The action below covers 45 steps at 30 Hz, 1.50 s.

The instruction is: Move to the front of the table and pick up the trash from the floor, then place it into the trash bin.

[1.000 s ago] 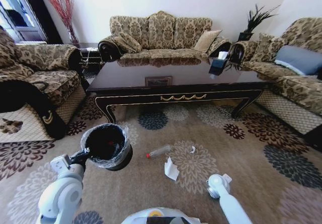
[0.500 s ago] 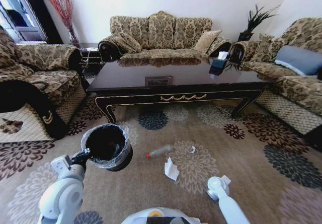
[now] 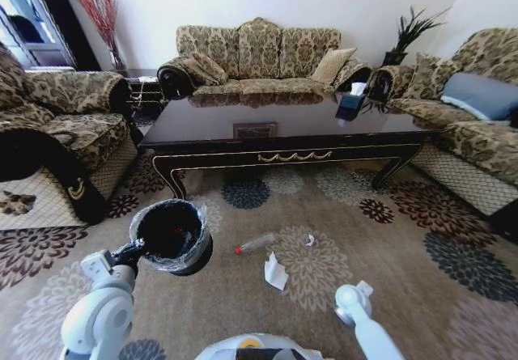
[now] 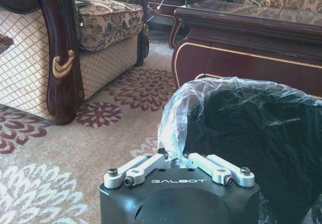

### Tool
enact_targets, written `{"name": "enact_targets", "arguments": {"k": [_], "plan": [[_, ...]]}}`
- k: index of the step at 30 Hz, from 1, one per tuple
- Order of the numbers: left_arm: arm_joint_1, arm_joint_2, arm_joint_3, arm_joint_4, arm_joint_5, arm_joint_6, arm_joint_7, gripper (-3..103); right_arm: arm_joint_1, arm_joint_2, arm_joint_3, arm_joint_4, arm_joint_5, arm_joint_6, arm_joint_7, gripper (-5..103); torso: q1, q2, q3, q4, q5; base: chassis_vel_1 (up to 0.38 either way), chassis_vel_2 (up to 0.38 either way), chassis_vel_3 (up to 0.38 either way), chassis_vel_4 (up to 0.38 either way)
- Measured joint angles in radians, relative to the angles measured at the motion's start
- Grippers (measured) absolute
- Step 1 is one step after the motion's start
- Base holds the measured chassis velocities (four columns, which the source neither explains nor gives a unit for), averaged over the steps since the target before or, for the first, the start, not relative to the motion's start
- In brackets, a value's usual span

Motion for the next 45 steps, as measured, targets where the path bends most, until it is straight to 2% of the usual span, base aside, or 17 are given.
{"name": "enact_targets", "arguments": {"k": [1, 8, 11, 15, 16, 17, 18, 21, 22, 26, 27, 31, 32, 36, 37, 40, 45], "plan": [[0.000, 0.000, 0.000, 0.000, 0.000, 0.000, 0.000, 3, 0.000, 0.000, 0.000, 0.000, 0.000, 0.000, 0.000, 58, 0.000, 0.000, 0.000, 0.0000, 0.0000, 0.000, 0.000, 0.000, 0.000], [0.002, -0.002, 0.007, 0.000, 0.008, 0.000, 0.002, 3, 0.109, -0.167, -0.121, 0.235, 0.086, -0.039, 0.043, 58, 0.000, 0.000, 0.000, 0.0004, -0.0001, 0.000, 0.000, 0.000, 0.000], [0.002, -0.001, 0.007, 0.000, 0.009, 0.000, 0.002, 3, 0.154, -0.220, -0.178, 0.305, 0.098, -0.064, 0.012, 58, 0.000, 0.000, 0.000, 0.0004, -0.0001, 0.000, 0.000, 0.000, 0.000], [0.000, -0.001, 0.007, 0.001, 0.009, -0.001, 0.002, 3, 0.229, -0.318, -0.255, 0.371, 0.062, -0.074, -0.182, 58, 0.000, 0.000, 0.000, 0.0000, -0.0001, 0.000, 0.000, 0.000, 0.000], [-0.001, -0.003, 0.008, 0.002, 0.010, -0.001, 0.002, 3, 0.259, -0.348, -0.284, 0.376, 0.032, -0.052, -0.265, 58, 0.000, 0.000, 0.000, 0.0000, -0.0001, 0.000, 0.000, 0.000, 0.000], [-0.001, -0.003, 0.008, 0.002, 0.010, -0.001, 0.002, 3, 0.259, -0.348, -0.284, 0.376, 0.032, -0.052, -0.265, 58, 0.000, 0.000, 0.000, 0.0000, -0.0001, 0.000, 0.000, 0.000, 0.000], [-0.001, -0.006, 0.011, 0.004, 0.013, -0.001, 0.003, 3, 0.316, -0.390, -0.335, 0.375, -0.021, -0.001, -0.403, 58, 0.000, 0.000, 0.000, 0.0001, -0.0001, 0.000, 0.000, 0.000, 0.000], [-0.001, -0.011, 0.013, 0.008, 0.019, -0.001, 0.003, 3, 0.427, -0.436, -0.431, 0.366, -0.069, 0.086, -0.606, 58, 0.000, 0.000, 0.000, 0.0002, -0.0001, 0.000, 0.000, 0.000, 0.000], [-0.001, -0.011, 0.013, 0.008, 0.019, -0.001, 0.003, 3, 0.427, -0.436, -0.431, 0.366, -0.069, 0.086, -0.606, 58, 0.000, 0.000, 0.000, 0.0002, -0.0001, 0.000, 0.000, 0.000, 0.000], [-0.002, -0.014, 0.014, 0.009, 0.019, -0.001, 0.003, 3, 0.606, -0.439, -0.599, 0.368, -0.094, 0.193, -0.764, 58, 0.000, 0.000, 0.000, 0.0003, -0.0001, 0.000, 0.000, 0.000, 0.000], [-0.002, -0.014, 0.014, 0.009, 0.019, -0.001, 0.003, 3, 0.606, -0.439, -0.599, 0.368, -0.094, 0.193, -0.764, 58, 0.000, 0.000, 0.000, 0.0003, -0.0001, 0.000, 0.000, 0.000, 0.000], [-0.003, -0.013, 0.011, 0.012, 0.019, -0.001, 0.003, 3, 0.740, -0.423, -0.763, 0.394, -0.127, 0.242, -0.848, 58, 0.000, 0.000, 0.000, 0.0001, -0.0001, 0.000, 0.000, 0.000, 0.000], [-0.003, -0.013, 0.011, 0.012, 0.019, -0.001, 0.003, 3, 0.740, -0.423, -0.763, 0.394, -0.127, 0.242, -0.848, 58, 0.000, 0.000, 0.000, 0.0001, -0.0001, 0.000, 0.000, 0.000, 0.000], [-0.015, -0.007, 0.012, 0.020, 0.020, 0.001, 0.004, 3, 0.893, -0.406, -0.959, 0.365, -0.183, 0.290, -0.888, 58, 0.000, 0.000, 0.000, 0.0001, -0.0001, 0.000, 0.000, 0.000, 0.000], [-0.015, -0.007, 0.012, 0.020, 0.020, 0.001, 0.004, 3, 0.893, -0.406, -0.959, 0.365, -0.183, 0.290, -0.888, 58, 0.000, 0.000, 0.000, 0.0001, -0.0001, 0.000, 0.000, 0.000, 0.000], [-0.026, -0.002, 0.012, 0.028, 0.016, 0.003, 0.005, 3, 1.037, -0.372, -1.091, 0.324, -0.196, 0.322, -0.892, 58, 0.000, 0.000, 0.000, 0.0001, -0.0002, 0.000, 0.000, 0.000, 0.000], [-0.044, 0.003, 0.008, 0.039, 0.006, 0.004, 0.005, 3, 1.178, -0.312, -1.212, 0.273, -0.182, 0.350, -0.893, 58, 0.000, 0.000, 0.000, 0.0004, -0.0002, 0.000, 0.000, 0.000, 0.000]]}}
